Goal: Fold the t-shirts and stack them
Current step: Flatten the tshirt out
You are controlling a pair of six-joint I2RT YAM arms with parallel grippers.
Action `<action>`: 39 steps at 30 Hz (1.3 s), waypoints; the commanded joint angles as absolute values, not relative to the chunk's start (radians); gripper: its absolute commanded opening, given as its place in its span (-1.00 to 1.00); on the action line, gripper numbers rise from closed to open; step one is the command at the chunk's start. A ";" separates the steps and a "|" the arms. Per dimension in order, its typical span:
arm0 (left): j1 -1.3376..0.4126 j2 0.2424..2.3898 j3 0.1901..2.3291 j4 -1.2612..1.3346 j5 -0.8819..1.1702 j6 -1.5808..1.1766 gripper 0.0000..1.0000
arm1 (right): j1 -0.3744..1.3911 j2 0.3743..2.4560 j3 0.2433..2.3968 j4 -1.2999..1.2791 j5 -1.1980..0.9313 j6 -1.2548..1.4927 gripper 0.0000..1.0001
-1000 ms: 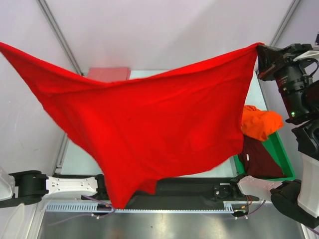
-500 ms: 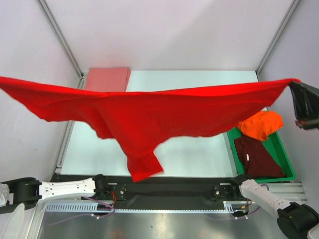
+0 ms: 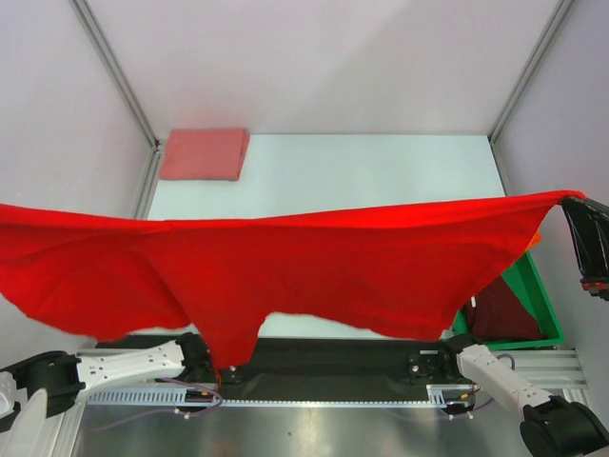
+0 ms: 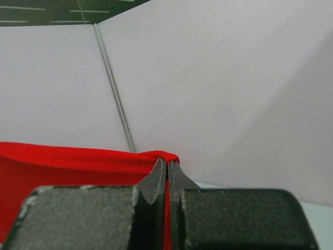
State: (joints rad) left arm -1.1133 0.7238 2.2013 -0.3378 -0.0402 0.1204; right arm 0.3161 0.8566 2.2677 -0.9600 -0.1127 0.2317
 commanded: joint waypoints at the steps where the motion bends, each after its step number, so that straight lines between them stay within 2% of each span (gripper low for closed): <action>1: -1.101 0.817 2.241 -0.261 -0.026 0.135 -0.99 | 0.310 0.870 2.257 -0.930 -0.086 0.232 -1.00; 5: -1.101 0.885 2.290 -0.255 -0.032 0.182 -0.99 | 0.307 0.882 2.237 -0.879 -0.078 0.204 -1.00; 9: -1.101 0.893 2.235 -0.216 -0.073 0.225 -0.99 | 0.313 0.907 2.195 -0.807 -0.072 0.199 -1.00; 16: -1.101 0.848 1.995 -0.161 -0.257 0.302 -0.99 | 0.311 0.933 1.877 -0.579 -0.075 0.184 -1.00; 20: -1.100 0.926 1.989 -0.152 -0.342 0.397 -1.00 | 0.311 1.000 1.812 -0.491 -0.060 0.140 -1.00; 27: -1.101 1.029 2.094 -0.202 -0.399 0.476 -0.99 | 0.311 1.065 1.903 -0.492 -0.034 0.115 -1.00; 39: -1.101 0.816 2.108 -0.209 -0.223 0.265 -1.00 | 0.311 0.884 2.034 -0.664 -0.060 0.138 -1.00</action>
State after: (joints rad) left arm -1.1034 0.8932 2.0579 -0.2760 -0.2993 0.3428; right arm 0.3138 0.9371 1.9774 -0.6411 -0.0467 0.1303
